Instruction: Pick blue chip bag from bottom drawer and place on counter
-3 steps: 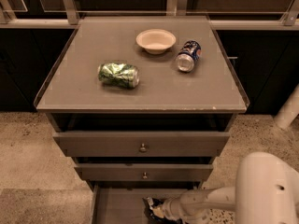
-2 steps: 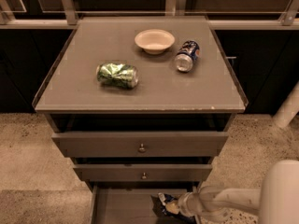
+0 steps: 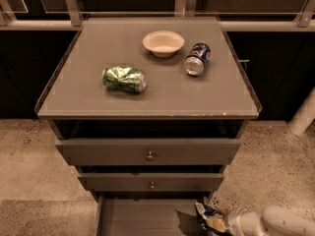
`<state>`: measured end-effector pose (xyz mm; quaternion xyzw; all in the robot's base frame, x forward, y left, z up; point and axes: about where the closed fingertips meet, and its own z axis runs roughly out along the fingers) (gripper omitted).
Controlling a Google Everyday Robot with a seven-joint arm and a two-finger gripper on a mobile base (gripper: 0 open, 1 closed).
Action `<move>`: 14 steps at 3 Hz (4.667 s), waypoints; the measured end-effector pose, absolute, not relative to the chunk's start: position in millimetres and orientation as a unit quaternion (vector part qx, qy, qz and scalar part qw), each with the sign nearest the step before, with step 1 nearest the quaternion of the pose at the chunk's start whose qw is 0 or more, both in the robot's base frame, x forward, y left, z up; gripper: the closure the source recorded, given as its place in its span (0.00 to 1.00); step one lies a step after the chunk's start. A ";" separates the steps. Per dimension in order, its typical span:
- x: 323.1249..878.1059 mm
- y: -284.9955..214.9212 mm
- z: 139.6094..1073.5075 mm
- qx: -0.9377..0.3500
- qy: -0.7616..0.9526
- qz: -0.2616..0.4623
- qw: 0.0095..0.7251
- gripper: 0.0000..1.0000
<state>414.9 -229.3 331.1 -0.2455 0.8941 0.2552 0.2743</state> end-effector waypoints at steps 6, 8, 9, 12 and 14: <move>314.6 -294.9 724.2 -0.374 0.728 0.185 0.543 1.00; 343.4 -274.8 764.4 -0.432 0.688 0.186 0.553 1.00; 375.4 -251.4 826.7 -0.489 0.639 0.179 0.566 1.00; 445.2 -205.7 906.2 -0.543 0.577 0.167 0.586 1.00; 512.2 -171.6 940.6 -0.583 0.522 0.172 0.598 1.00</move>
Offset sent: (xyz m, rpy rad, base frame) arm -0.0093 -0.0341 0.0675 0.0238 -0.0855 0.0097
